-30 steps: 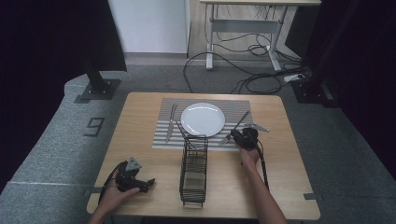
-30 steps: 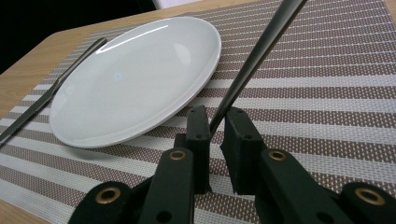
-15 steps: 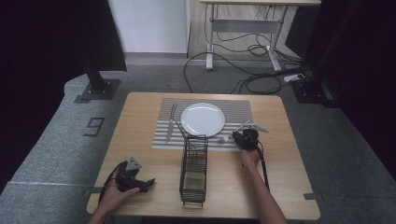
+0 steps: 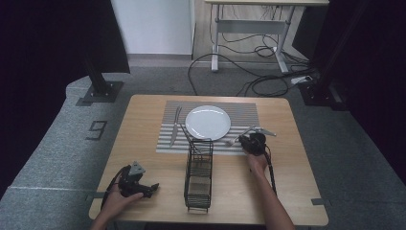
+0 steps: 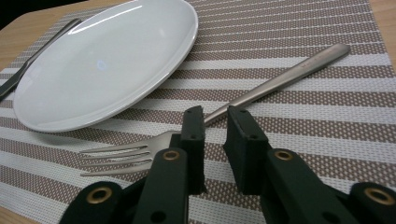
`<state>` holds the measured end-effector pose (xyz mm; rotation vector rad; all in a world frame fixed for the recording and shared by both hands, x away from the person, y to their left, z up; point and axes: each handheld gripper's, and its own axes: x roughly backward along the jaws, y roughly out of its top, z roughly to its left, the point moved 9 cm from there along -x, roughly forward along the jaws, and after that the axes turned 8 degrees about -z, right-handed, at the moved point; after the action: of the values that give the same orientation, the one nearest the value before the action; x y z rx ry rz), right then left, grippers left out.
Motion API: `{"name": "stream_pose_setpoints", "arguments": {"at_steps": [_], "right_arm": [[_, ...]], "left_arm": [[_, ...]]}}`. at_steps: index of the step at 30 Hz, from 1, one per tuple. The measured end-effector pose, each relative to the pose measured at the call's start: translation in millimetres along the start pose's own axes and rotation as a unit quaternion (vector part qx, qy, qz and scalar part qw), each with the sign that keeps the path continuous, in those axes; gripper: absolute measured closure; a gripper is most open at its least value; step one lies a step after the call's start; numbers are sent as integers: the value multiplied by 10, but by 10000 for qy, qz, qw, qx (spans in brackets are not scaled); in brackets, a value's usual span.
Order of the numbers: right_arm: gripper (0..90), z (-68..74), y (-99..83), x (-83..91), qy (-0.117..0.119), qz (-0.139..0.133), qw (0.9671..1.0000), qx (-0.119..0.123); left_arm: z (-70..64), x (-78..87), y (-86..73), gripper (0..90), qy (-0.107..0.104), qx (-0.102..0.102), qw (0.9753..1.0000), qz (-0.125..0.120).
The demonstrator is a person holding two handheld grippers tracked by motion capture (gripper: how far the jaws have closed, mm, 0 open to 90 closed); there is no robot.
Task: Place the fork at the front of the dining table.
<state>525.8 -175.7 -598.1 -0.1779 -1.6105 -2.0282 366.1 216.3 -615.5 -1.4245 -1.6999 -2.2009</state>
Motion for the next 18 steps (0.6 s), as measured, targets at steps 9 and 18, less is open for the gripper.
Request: {"name": "stream_pose_setpoints", "arguments": {"at_steps": [9, 18], "right_arm": [[687, -34, 20, 26, -32, -17, 10000, -79], [510, 416, -77, 35, 403, 141, 9980, 473]], "left_arm": [[0, 0, 0, 3, 0, -1, 10000, 1], [0, 0, 0, 3, -1, 0, 10000, 1]]}}
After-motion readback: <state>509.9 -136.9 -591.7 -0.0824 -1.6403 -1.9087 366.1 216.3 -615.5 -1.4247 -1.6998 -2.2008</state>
